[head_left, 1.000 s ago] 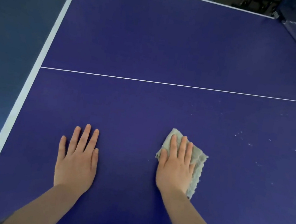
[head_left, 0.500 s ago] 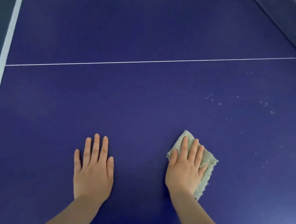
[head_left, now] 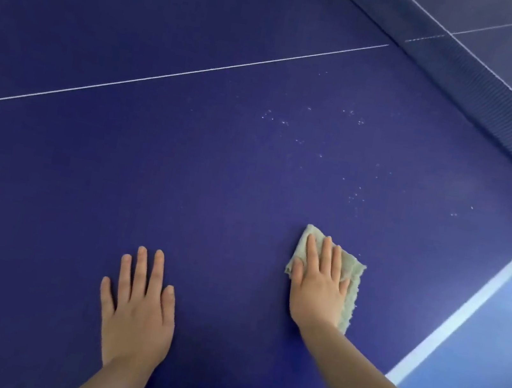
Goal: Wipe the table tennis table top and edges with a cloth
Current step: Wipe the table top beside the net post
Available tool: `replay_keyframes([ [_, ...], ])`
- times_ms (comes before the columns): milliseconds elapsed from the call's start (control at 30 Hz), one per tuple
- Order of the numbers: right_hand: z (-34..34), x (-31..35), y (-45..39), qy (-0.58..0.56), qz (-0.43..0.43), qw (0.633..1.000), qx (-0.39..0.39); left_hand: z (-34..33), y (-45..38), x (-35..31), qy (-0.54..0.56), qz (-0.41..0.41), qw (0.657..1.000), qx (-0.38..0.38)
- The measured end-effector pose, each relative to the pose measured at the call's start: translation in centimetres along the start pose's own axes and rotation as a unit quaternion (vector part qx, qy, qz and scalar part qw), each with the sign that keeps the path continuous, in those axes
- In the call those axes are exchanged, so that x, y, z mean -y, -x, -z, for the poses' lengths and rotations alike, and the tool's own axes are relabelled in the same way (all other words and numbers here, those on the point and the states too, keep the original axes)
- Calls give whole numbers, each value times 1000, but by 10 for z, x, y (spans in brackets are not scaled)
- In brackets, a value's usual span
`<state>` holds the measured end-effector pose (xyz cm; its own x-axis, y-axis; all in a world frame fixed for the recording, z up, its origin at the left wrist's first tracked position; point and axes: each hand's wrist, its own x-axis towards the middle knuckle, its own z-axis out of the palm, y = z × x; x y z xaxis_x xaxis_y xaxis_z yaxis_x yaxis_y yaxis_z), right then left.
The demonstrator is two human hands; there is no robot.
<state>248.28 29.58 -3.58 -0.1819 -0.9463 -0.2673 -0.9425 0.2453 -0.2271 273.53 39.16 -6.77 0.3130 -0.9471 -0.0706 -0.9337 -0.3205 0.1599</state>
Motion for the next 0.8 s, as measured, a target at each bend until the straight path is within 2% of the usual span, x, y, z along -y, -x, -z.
replay_keyframes([
  [67,-10,-16,40,-13,-21,1000,-9,2,1,0,6,15,1000,11],
  [100,-19,-15,59,-13,-2,1000,-3,4,1,-2,11,22,1000,18],
  [200,-33,5,88,-3,107,994,27,10,6,-25,31,64,997,35],
  [267,-29,10,80,43,210,976,36,9,18,-52,46,79,995,46],
  [333,-17,-1,55,61,295,952,61,0,35,-78,40,52,997,47],
  [367,-8,-12,41,63,295,950,82,-4,44,-91,31,27,998,40],
  [433,11,-46,15,76,236,966,78,-14,60,-117,24,-4,999,34],
  [467,17,-70,9,57,166,983,57,-18,66,-131,27,-4,999,39],
  [533,23,-115,16,2,3,1000,20,-22,74,-161,47,29,997,52],
  [567,20,-130,28,-6,-49,999,11,-23,74,-176,61,58,995,56],
  [600,14,-138,42,-5,-64,998,-8,-22,73,-191,77,93,991,60],
  [667,2,-134,66,2,16,999,-38,-21,66,-215,106,155,981,45],
  [733,-4,-123,66,6,126,992,-18,-22,61,-227,108,191,975,46],
  [800,0,-113,44,59,227,972,1,-26,58,-231,93,206,973,45],
])
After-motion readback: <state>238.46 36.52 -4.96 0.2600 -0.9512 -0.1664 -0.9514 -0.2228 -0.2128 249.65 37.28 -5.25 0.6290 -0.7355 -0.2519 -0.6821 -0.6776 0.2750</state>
